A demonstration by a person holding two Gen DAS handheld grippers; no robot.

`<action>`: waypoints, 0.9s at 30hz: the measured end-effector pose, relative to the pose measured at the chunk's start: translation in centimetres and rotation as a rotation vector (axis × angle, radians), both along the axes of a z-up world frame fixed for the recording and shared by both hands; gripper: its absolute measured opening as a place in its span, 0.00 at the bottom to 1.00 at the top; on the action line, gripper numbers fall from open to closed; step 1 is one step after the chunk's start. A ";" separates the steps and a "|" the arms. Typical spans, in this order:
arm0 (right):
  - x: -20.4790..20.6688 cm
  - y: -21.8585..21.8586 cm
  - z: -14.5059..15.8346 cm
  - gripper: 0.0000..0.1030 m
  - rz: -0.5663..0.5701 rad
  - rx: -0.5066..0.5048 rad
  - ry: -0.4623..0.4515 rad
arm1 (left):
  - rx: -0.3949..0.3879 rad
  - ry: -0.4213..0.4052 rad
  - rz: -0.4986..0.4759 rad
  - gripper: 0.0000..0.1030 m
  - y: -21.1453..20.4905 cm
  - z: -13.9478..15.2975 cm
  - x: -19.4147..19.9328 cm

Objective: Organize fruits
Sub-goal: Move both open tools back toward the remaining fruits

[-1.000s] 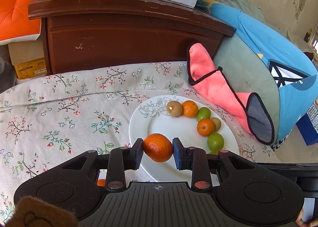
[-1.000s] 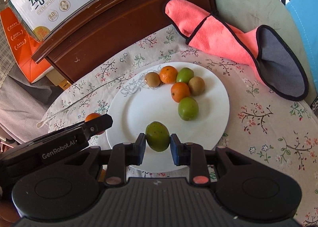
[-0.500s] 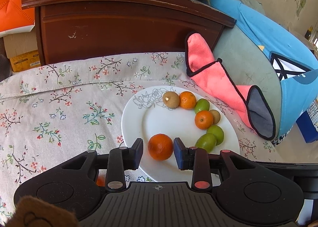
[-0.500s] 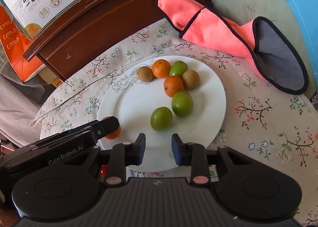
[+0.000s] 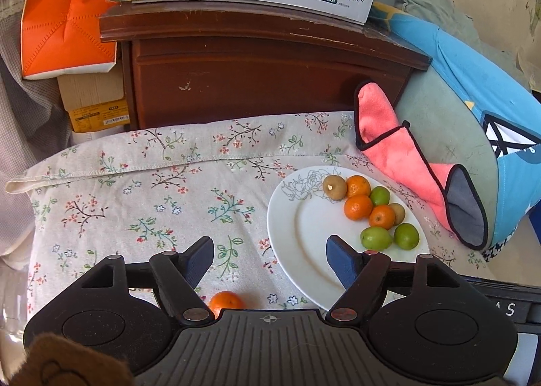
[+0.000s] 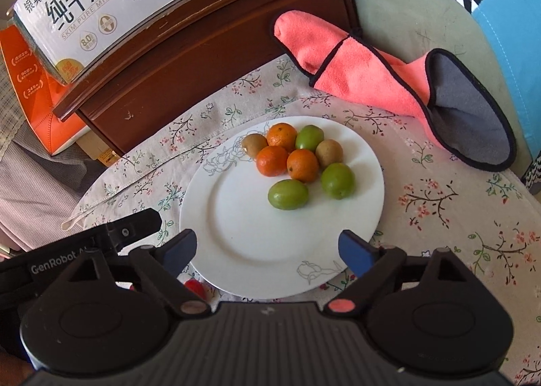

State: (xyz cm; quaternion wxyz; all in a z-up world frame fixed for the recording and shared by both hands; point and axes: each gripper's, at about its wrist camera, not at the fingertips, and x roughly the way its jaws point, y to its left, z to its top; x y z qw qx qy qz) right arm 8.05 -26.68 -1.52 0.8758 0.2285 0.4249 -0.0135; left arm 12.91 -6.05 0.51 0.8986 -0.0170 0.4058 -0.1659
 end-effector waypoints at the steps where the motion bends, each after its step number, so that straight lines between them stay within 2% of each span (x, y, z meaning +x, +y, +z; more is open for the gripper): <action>1: -0.2 0.2 0.0 0.90 0.009 -0.005 -0.005 | 0.028 -0.026 0.004 0.78 0.3 0.3 -0.7; 3: -0.9 0.9 0.1 0.90 0.029 -0.025 -0.026 | 0.069 -0.069 0.013 0.85 0.9 0.8 -1.6; 6: -2.0 1.7 0.6 0.94 0.064 -0.062 -0.061 | 0.087 -0.087 0.050 0.87 2.3 1.1 -2.8; 10: -3.1 3.6 1.3 0.94 0.181 -0.183 -0.082 | 0.024 -0.028 0.068 0.88 5.0 0.9 -4.1; 13: -4.0 4.5 1.5 0.94 0.211 -0.238 -0.091 | 0.011 -0.054 0.091 0.91 6.7 0.6 -5.7; 16: -4.9 5.4 1.4 0.94 0.238 -0.229 -0.078 | 0.027 -0.043 0.085 0.92 7.4 0.1 -6.5; 20: -5.8 6.6 1.0 0.93 0.275 -0.217 -0.053 | 0.131 -0.056 0.103 0.92 7.7 -0.5 -6.9; 25: -6.2 8.1 0.3 0.92 0.331 -0.253 -0.053 | 0.149 -0.023 0.089 0.92 8.2 -1.1 -7.0; 27: -6.1 8.6 -0.1 0.88 0.351 -0.250 -0.056 | 0.155 -0.005 0.099 0.92 8.5 -1.3 -6.8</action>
